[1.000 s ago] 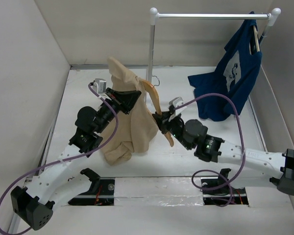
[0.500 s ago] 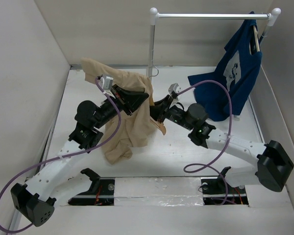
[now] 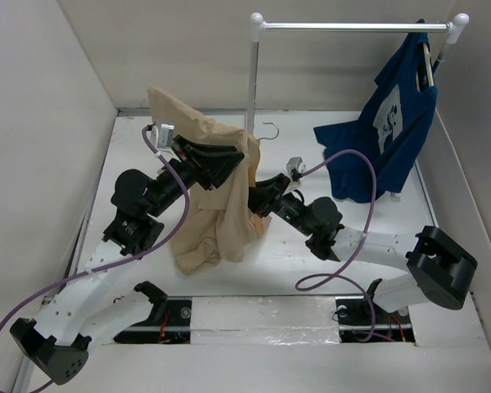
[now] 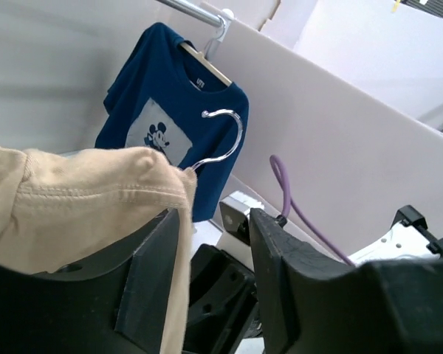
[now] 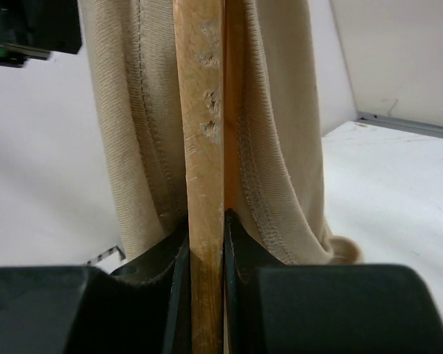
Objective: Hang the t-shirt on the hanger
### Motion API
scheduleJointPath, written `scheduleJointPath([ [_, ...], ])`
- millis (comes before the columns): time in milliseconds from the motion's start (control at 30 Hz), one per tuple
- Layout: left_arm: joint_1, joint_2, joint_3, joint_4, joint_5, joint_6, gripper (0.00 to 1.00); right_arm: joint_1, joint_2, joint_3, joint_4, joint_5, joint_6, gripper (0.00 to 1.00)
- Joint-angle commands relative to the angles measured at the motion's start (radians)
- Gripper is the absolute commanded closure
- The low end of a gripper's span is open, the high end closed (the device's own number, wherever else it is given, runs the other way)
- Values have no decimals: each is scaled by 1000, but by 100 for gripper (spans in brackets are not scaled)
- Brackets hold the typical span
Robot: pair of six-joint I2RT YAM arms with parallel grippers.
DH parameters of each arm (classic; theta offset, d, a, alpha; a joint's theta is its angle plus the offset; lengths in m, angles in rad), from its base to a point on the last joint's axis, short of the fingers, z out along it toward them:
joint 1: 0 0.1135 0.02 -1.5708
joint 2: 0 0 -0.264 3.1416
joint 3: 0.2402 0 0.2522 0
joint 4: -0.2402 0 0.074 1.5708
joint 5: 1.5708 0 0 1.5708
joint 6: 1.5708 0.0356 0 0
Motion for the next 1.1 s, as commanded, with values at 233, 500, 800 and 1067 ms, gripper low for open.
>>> scheduleJointPath([
  [233, -3, -71, 73, -49, -290, -7, 52, -10, -13, -6, 247, 77, 20, 100],
  [500, -3, 19, 137, -108, -540, 19, 47, -10, -42, -35, 195, 63, 3, 100],
  [800, -3, 134, 228, -213, -537, 36, 52, -19, -51, -33, 159, 63, -6, 100],
  [1067, -3, 91, 159, -201, -647, 52, 52, -10, -27, -10, 132, 66, -26, 100],
])
